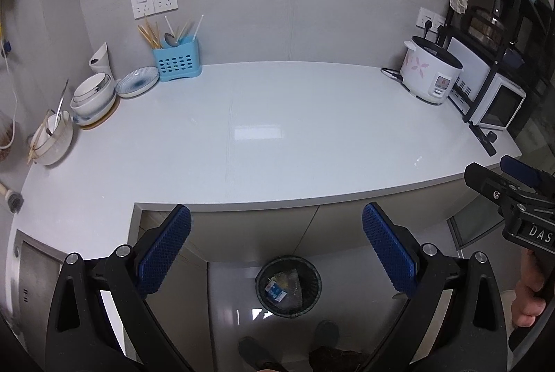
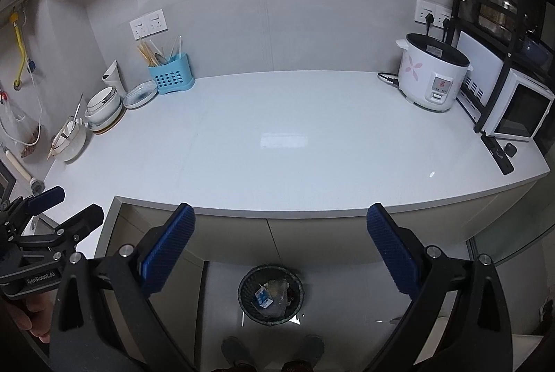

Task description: Collect trash

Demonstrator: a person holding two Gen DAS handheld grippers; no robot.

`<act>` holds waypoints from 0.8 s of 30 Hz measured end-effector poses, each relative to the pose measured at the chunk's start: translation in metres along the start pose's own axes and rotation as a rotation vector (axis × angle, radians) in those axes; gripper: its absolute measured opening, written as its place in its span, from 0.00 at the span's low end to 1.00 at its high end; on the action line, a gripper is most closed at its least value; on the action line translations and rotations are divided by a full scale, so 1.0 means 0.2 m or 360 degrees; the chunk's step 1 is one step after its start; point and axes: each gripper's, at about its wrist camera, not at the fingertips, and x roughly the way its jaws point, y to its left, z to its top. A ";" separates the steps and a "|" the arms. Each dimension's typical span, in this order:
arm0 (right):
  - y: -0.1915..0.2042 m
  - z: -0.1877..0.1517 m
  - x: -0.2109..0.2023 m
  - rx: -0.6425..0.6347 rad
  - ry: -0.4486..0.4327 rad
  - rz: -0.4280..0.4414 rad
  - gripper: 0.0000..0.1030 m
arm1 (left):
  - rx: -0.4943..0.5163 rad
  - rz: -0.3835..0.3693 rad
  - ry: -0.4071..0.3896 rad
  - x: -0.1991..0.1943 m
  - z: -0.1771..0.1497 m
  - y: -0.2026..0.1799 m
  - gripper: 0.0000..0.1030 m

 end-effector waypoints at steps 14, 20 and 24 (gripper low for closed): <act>-0.06 0.00 0.01 0.0029 -0.0005 -0.0002 0.92 | 0.0006 -0.0009 0.0011 0.01 0.00 -0.06 0.94; -0.07 0.00 0.02 0.0022 0.0007 -0.0003 0.92 | 0.0004 -0.0008 0.0006 0.01 0.00 -0.07 0.94; -0.07 0.00 0.02 0.0014 0.0012 0.0000 0.92 | 0.0001 -0.0010 0.0010 0.01 0.00 -0.07 0.94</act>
